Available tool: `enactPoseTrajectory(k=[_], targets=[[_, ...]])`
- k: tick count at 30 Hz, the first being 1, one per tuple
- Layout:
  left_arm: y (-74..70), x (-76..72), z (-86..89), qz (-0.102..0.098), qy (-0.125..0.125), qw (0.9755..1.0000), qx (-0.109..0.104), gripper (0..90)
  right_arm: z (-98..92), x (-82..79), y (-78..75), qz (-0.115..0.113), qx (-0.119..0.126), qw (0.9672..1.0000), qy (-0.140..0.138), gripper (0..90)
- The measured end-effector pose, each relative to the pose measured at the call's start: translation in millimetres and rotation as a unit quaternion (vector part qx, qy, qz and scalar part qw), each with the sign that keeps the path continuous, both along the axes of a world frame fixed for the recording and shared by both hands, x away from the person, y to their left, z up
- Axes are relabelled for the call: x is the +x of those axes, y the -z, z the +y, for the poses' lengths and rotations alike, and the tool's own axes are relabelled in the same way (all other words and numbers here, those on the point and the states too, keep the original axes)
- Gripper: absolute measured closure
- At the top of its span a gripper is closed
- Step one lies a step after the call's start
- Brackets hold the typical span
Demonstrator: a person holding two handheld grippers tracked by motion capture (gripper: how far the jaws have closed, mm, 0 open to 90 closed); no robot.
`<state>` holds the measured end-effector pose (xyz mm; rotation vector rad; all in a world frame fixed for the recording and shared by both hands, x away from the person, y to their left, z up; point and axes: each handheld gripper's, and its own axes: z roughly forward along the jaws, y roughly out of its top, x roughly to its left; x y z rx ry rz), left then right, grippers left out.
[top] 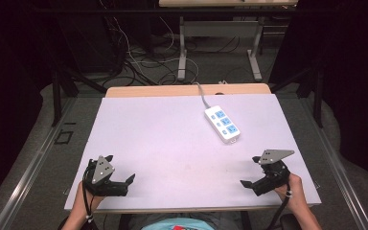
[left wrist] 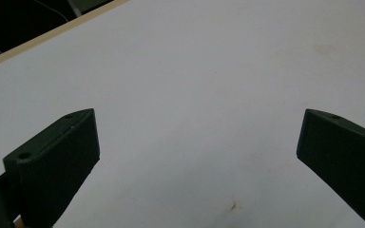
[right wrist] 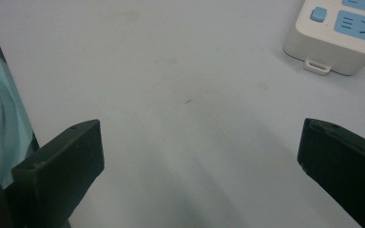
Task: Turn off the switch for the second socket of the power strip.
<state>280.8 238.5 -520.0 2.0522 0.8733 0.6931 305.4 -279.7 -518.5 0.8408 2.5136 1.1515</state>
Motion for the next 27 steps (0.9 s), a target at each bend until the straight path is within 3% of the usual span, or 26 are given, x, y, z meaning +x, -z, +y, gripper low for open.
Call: enactPoseTrajectory(k=[9,10,14,17,19,27], targets=[[0.4,0.7,-0.1,0.002,0.0,1.0,0.005,0.3,2.6,1.0,-1.5,0.004,-0.008,1.0,-0.004,1.2],[0.4,0.7,-0.1,0.002,0.0,1.0,0.005,0.3,3.1,2.0,-1.0,-0.007,-0.007,0.9999,-0.005,1.2],[1.0,0.7,-1.1,0.003,0.001,1.0,0.004,0.3,5.7,1.8,-1.8,-0.014,-0.009,0.9998,-0.011,1.2],[0.8,1.0,-1.1,0.002,0.002,0.9999,0.015,0.3,7.6,1.0,-1.8,-0.011,-0.009,0.9999,-0.005,1.1],[1.7,0.8,-1.9,0.008,0.004,0.9999,0.009,0.3,7.3,1.9,-2.9,-0.007,-0.014,0.9998,-0.009,1.2],[2.0,1.4,-1.5,0.006,0.004,0.9998,0.02,0.4,11.9,4.3,-5.2,-0.01,-0.019,0.9998,-0.005,1.2]])
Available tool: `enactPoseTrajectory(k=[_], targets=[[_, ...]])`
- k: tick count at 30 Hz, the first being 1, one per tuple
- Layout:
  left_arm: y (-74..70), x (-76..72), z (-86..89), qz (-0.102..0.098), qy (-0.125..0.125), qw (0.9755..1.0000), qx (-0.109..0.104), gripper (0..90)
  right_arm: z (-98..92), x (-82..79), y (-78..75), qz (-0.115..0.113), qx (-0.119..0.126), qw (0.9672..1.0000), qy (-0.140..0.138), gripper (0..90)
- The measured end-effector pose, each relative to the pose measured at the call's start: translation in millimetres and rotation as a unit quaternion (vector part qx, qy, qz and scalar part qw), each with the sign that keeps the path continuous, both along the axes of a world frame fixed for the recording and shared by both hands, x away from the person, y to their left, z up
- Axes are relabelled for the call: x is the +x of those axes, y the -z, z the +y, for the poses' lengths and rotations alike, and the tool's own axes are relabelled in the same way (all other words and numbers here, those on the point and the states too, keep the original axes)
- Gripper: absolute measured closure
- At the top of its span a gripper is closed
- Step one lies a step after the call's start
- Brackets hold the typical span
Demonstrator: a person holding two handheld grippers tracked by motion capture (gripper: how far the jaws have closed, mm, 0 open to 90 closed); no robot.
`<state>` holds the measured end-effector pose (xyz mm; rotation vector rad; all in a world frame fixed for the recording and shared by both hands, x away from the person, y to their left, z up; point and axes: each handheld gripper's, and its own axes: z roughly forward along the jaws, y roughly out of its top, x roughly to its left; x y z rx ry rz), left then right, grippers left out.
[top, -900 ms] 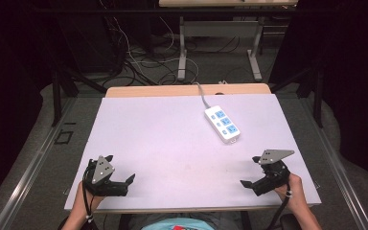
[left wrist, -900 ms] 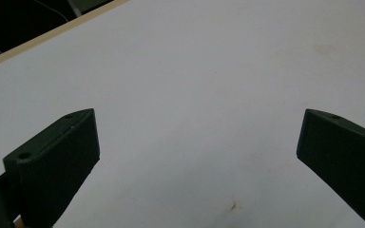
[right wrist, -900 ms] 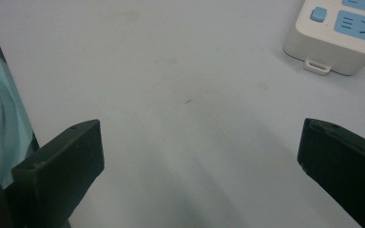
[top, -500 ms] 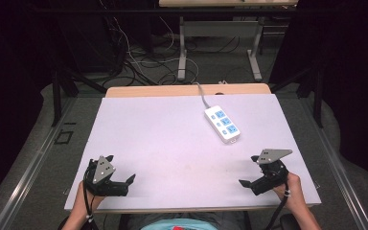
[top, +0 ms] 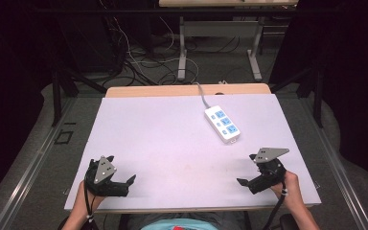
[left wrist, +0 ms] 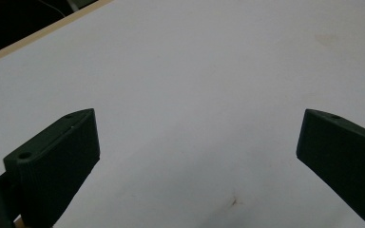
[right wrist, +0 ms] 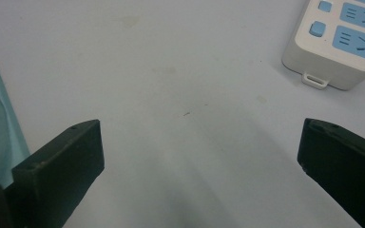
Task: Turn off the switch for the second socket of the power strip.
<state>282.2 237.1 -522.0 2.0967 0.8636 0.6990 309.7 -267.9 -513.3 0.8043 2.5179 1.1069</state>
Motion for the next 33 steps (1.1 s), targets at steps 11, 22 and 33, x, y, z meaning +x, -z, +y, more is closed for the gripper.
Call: enactPoseTrajectory(k=[11,22,33], targets=[[0.6,0.1,-0.6,0.002,0.0,1.0,0.002,0.3,4.7,4.9,-2.2,-0.002,-0.002,1.0,0.002,1.2],[0.9,-0.2,-1.0,0.003,0.002,1.0,0.004,0.3,9.1,14.4,-5.7,-0.006,-0.006,0.9999,0.013,1.1],[1.7,0.1,-1.4,0.003,0.003,1.0,0.001,0.3,11.5,33.6,-6.2,-0.002,-0.008,0.9997,0.021,1.2]])
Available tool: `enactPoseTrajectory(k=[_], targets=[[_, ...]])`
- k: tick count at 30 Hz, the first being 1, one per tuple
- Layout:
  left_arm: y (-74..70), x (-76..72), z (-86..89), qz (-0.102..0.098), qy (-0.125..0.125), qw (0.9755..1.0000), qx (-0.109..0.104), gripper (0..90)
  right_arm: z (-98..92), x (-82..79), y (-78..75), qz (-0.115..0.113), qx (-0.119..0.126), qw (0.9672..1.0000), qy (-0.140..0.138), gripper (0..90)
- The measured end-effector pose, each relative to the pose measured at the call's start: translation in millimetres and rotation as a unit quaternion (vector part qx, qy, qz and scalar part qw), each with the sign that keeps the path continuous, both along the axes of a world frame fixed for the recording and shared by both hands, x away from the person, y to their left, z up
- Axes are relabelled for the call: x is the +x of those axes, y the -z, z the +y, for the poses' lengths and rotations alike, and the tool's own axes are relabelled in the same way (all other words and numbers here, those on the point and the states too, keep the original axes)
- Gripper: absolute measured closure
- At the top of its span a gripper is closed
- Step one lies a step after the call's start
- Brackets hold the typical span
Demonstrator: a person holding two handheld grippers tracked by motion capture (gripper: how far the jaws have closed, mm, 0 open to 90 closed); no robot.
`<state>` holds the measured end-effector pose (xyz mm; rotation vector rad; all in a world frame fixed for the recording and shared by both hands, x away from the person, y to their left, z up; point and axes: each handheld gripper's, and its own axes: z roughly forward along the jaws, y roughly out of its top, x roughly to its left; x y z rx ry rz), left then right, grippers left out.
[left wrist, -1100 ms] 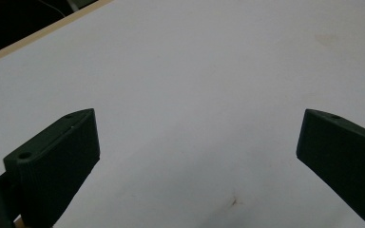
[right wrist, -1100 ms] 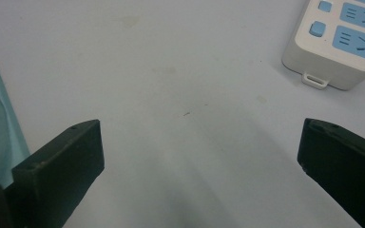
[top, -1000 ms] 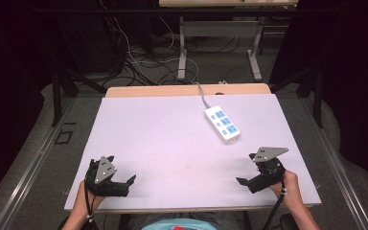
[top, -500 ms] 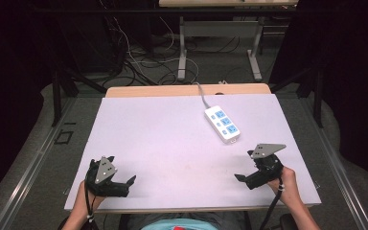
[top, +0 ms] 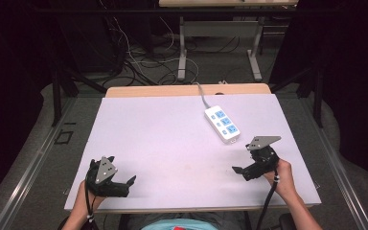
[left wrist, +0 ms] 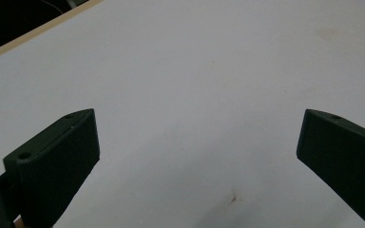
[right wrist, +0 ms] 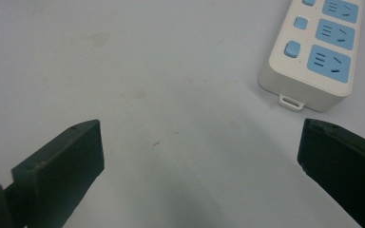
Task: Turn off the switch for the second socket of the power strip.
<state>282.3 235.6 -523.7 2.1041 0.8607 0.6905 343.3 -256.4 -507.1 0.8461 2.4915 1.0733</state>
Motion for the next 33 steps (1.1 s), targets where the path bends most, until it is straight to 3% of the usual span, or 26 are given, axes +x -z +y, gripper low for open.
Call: enactPoseTrajectory(k=[8,12,24,33], targets=[[0.1,0.2,0.3,0.0,-0.001,1.0,0.001,0.3,-0.2,11.2,-1.0,0.01,-0.007,0.9999,0.006,1.2],[-0.3,0.2,0.2,0.001,0.0,1.0,0.003,0.3,2.9,17.5,0.7,0.0,-0.002,1.0,0.005,1.3],[0.7,0.2,-0.1,-0.002,-0.003,1.0,-0.002,0.3,11.4,30.8,-1.3,0.001,-0.01,0.9999,-0.007,1.7],[-0.1,-0.9,0.7,0.001,-0.006,1.0,-0.001,0.2,17.6,41.5,-3.9,0.013,-0.005,0.9999,-0.004,1.8]])
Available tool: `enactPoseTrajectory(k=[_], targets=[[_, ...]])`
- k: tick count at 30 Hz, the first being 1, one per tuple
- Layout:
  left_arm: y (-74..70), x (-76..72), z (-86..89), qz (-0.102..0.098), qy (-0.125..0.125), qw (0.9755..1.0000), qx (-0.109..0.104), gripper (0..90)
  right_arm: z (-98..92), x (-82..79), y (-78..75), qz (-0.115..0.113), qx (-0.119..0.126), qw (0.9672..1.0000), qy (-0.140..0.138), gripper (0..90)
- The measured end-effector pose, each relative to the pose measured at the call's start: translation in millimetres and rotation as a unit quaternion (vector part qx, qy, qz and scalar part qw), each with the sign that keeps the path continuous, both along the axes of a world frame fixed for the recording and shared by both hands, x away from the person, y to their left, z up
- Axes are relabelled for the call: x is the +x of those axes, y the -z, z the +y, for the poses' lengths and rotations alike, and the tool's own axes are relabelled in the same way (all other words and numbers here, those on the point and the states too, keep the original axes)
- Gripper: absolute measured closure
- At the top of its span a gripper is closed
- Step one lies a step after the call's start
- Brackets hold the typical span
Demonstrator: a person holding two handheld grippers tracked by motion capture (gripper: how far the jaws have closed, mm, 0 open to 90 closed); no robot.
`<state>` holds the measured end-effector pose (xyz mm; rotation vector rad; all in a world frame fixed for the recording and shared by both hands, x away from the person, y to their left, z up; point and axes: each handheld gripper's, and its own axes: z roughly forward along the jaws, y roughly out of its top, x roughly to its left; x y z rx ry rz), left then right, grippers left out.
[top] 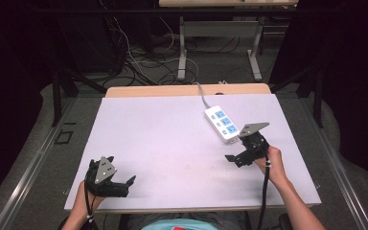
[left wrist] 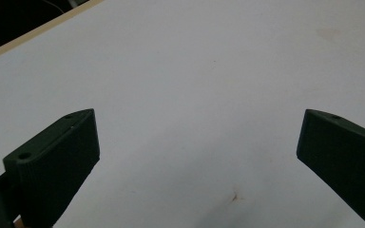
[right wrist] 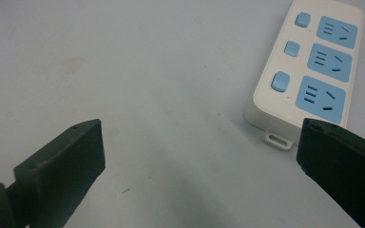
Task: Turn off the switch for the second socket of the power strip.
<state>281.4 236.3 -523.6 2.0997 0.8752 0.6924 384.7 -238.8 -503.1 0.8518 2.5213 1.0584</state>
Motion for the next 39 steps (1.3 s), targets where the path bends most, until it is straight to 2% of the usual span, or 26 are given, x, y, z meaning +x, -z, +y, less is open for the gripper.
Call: enactPoseTrajectory(k=[1,2,3,4,11,12,13,15,20,21,23,24,25,26,32,38,39], targets=[[0.0,0.1,0.0,0.001,0.001,1.0,0.001,0.2,0.7,0.9,-0.2,0.005,0.004,1.0,-0.001,1.8],[0.1,0.1,-0.2,0.001,0.001,1.0,0.001,0.2,1.0,2.1,0.2,-0.001,0.003,1.0,0.005,1.8],[0.1,0.3,-0.2,0.001,0.002,1.0,0.002,0.2,0.8,3.3,-0.5,0.007,0.003,1.0,-0.001,1.8],[-0.4,0.5,0.3,-0.002,0.002,1.0,0.008,0.2,1.2,4.1,-0.4,0.005,0.004,1.0,0.007,1.9],[0.3,0.1,-0.4,0.002,0.001,1.0,0.0,0.2,1.3,13.0,-0.7,0.006,0.007,0.9999,0.006,1.9],[-0.4,0.3,0.4,-0.001,0.001,1.0,0.008,0.2,1.3,13.0,-0.7,0.006,0.007,0.9999,0.006,1.9],[-0.3,0.3,0.3,-0.001,0.001,1.0,0.007,0.2,1.9,14.8,-1.1,0.005,0.011,0.9999,0.012,1.9],[-0.2,0.5,0.5,-0.001,0.001,1.0,0.007,0.2,0.8,16.5,-1.8,0.007,0.006,1.0,0.003,1.9],[1.0,0.4,-0.9,-0.001,0.001,1.0,-0.001,0.2,2.1,23.1,-4.9,0.012,0.014,0.9997,0.014,2.1],[0.1,0.5,-0.2,0.001,0.004,1.0,0.004,0.2,2.0,24.8,-4.8,0.007,0.013,0.9998,0.014,2.1],[0.3,0.4,-0.2,0.001,0.001,1.0,0.003,0.2,1.7,25.9,-4.9,0.009,0.016,0.9998,0.01,2.1],[0.3,0.5,-0.2,0.001,0.001,1.0,0.003,0.2,2.3,26.3,-5.7,0.012,0.016,0.9997,0.017,2.1],[0.6,0.8,-0.2,-0.001,0.002,1.0,0.003,0.2,1.9,29.4,-5.3,0.008,0.017,0.9998,0.01,2.2],[0.3,0.6,-0.3,0.003,0.003,1.0,0.003,0.2,1.9,29.4,-5.3,0.008,0.017,0.9998,0.01,2.2],[0.4,0.7,-0.3,0.004,0.002,1.0,0.003,0.2,2.9,34.8,-8.2,0.014,0.028,0.9994,0.018,2.3],[0.5,0.8,-0.4,0.004,0.002,1.0,0.003,0.2,4.0,41.0,-9.8,0.012,0.026,0.9994,0.018,2.3],[0.7,0.9,-0.4,0.003,0.002,1.0,0.003,0.2,3.8,41.9,-11.1,0.018,0.028,0.9993,0.015,2.3]])
